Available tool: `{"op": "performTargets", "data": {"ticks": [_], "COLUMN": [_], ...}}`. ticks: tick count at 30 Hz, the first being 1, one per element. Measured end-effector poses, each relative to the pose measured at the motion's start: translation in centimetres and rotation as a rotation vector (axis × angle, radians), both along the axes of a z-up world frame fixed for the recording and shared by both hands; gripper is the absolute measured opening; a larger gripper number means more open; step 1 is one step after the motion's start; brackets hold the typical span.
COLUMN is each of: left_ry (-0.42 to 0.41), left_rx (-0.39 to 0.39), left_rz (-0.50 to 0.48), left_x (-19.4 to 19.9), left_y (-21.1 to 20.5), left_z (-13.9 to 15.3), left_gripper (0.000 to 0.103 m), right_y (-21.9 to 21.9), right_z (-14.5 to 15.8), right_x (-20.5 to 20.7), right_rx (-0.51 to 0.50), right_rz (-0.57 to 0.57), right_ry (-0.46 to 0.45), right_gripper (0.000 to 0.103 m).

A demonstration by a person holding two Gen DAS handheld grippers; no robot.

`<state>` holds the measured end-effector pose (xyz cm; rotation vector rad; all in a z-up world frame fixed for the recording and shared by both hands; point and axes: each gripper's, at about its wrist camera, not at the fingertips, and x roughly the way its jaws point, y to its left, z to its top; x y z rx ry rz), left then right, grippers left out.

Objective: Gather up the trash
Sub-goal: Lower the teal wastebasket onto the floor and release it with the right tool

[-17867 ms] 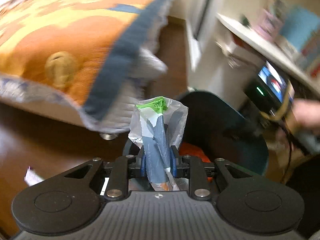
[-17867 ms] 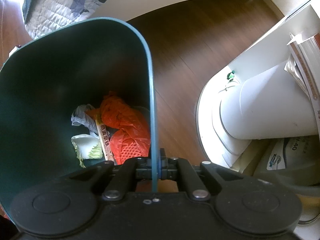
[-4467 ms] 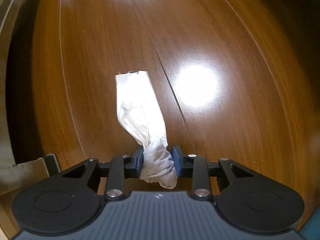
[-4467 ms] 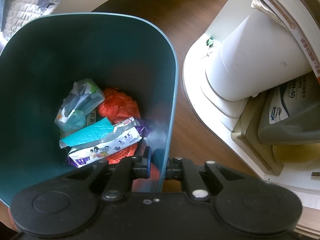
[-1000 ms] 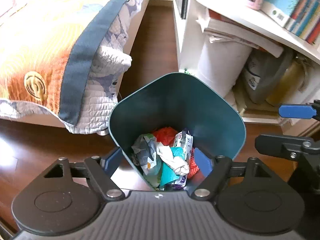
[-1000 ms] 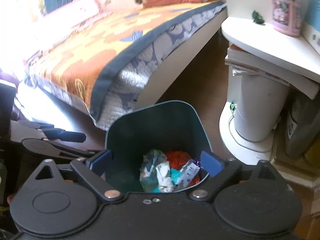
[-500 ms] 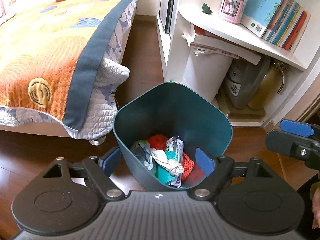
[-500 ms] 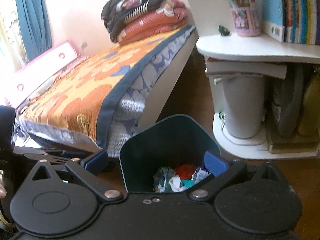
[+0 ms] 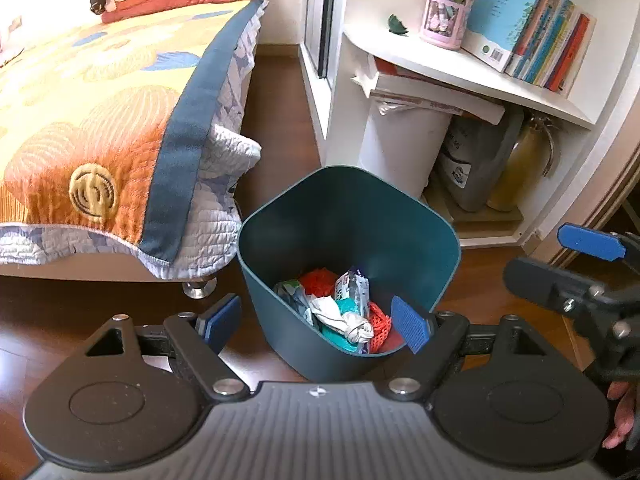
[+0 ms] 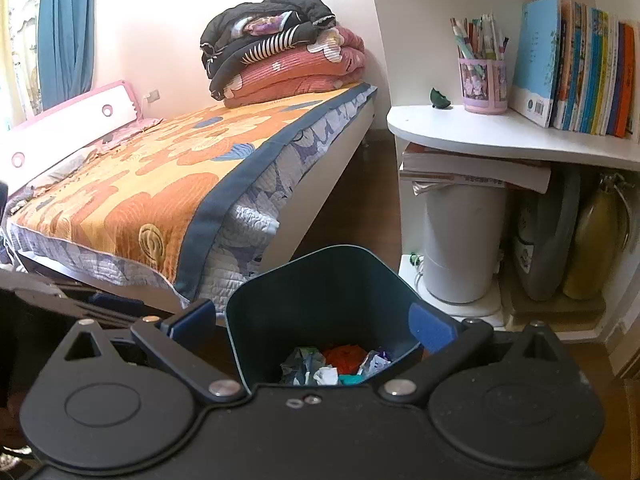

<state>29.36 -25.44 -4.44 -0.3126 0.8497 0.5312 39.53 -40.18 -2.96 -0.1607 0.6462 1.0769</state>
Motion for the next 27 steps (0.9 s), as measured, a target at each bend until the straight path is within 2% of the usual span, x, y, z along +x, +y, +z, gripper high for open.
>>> {"op": "performTargets", "data": {"ticks": [27], "left_ry": [0.029], "left_rx": [0.016], "left_rz": [0.014], "left_x": [0.8], "left_y": [-1.0], "left_z": [-1.2], "left_gripper": [0.082], "right_y": [-1.0], "right_z": [-1.9], "right_x": [1.2], "right_rx": [0.043], "right_rz": [-0.041], "right_ry": [0.037], "right_gripper": [0.103]}}
